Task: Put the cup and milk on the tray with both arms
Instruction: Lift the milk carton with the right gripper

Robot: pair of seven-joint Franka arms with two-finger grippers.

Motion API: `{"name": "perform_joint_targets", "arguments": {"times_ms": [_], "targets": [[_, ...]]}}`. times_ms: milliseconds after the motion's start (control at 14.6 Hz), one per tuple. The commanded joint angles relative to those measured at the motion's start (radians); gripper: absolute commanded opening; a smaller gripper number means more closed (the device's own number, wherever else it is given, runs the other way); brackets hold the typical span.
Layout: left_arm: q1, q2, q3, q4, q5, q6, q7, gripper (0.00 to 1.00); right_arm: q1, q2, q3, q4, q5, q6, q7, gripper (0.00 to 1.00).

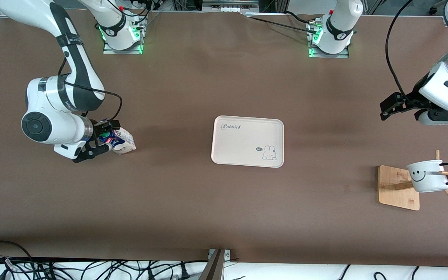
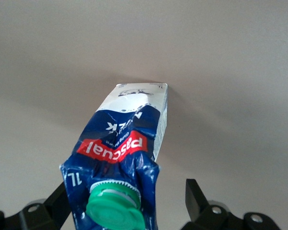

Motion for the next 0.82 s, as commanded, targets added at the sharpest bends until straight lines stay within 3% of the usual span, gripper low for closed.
{"name": "perform_joint_targets", "arguments": {"times_ms": [0, 137, 273, 751], "targets": [[-0.005, 0.019, -0.002, 0.039, 0.008, -0.014, 0.002, 1.0, -0.002, -0.037, -0.002, -0.038, 0.016, 0.007, -0.023, 0.86], [-0.005, 0.019, -0.002, 0.04, 0.009, -0.014, 0.002, 1.0, -0.002, -0.037, -0.002, -0.038, 0.016, 0.011, -0.025, 0.66], [-0.005, 0.019, -0.002, 0.04, 0.009, -0.014, 0.002, 1.0, -0.002, -0.035, -0.002, -0.038, 0.016, 0.016, -0.025, 0.55], [-0.005, 0.019, -0.003, 0.04, 0.008, -0.016, 0.002, 1.0, -0.002, -0.035, -0.002, -0.029, 0.018, 0.02, -0.016, 0.41]]}}
